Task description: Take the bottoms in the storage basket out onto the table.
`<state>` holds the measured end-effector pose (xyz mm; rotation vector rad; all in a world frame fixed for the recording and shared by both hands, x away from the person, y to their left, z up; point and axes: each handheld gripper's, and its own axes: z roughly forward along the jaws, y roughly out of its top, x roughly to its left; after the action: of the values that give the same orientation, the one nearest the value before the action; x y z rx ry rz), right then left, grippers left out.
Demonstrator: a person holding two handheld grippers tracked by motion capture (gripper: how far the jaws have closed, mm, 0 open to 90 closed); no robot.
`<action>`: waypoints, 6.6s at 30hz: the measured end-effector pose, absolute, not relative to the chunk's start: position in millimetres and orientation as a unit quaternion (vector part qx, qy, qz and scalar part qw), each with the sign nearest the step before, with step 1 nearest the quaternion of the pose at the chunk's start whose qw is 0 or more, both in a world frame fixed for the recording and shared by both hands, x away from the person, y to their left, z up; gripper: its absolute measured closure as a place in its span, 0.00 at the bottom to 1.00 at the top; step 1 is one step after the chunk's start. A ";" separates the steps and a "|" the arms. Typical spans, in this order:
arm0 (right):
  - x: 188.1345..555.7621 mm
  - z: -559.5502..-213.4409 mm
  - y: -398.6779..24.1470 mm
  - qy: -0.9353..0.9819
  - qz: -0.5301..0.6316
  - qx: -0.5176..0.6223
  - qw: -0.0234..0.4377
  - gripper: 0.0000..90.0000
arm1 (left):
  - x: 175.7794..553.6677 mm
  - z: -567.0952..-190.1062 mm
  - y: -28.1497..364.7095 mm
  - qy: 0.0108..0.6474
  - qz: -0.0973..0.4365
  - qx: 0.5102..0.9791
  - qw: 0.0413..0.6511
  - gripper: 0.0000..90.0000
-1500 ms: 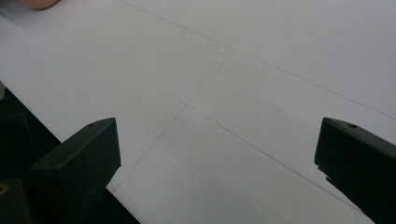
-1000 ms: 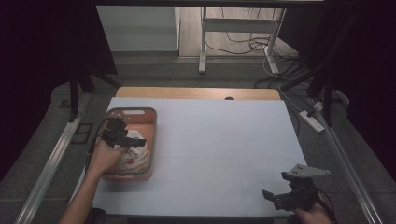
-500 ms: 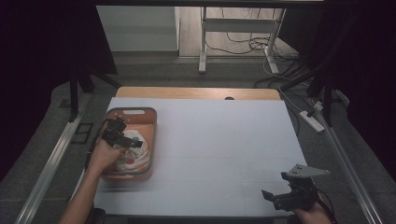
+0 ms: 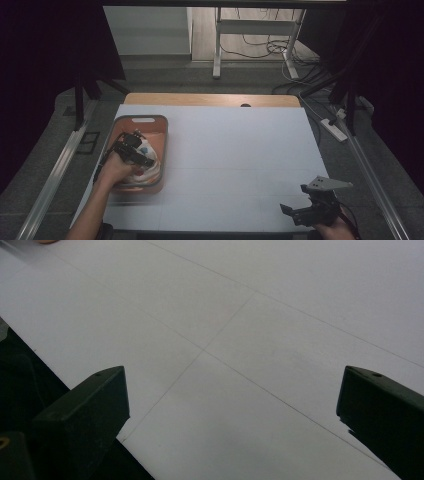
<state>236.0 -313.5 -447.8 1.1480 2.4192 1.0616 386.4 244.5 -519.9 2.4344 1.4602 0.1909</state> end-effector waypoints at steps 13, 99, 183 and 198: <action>236.2 -448.2 -312.0 0.836 0.359 0.393 0.131 0.01 | 395.5 -511.3 249.4 0.552 0.079 0.816 0.151 0.42; 233.8 -447.0 -313.4 0.836 0.375 0.379 0.129 0.01 | 360.4 -390.2 248.7 0.510 0.137 0.747 0.405 0.74; 233.6 -447.7 -311.2 0.843 0.367 0.371 0.129 0.01 | 373.4 -416.2 95.6 0.362 0.091 0.833 0.408 0.71; 234.4 -448.4 -309.9 0.847 0.359 0.370 0.128 0.01 | 385.1 -447.5 79.2 0.360 0.077 0.850 0.377 0.69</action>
<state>234.4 -309.9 -448.4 1.0757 2.4653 1.0437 385.1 79.2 -447.5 2.1735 0.9201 0.1979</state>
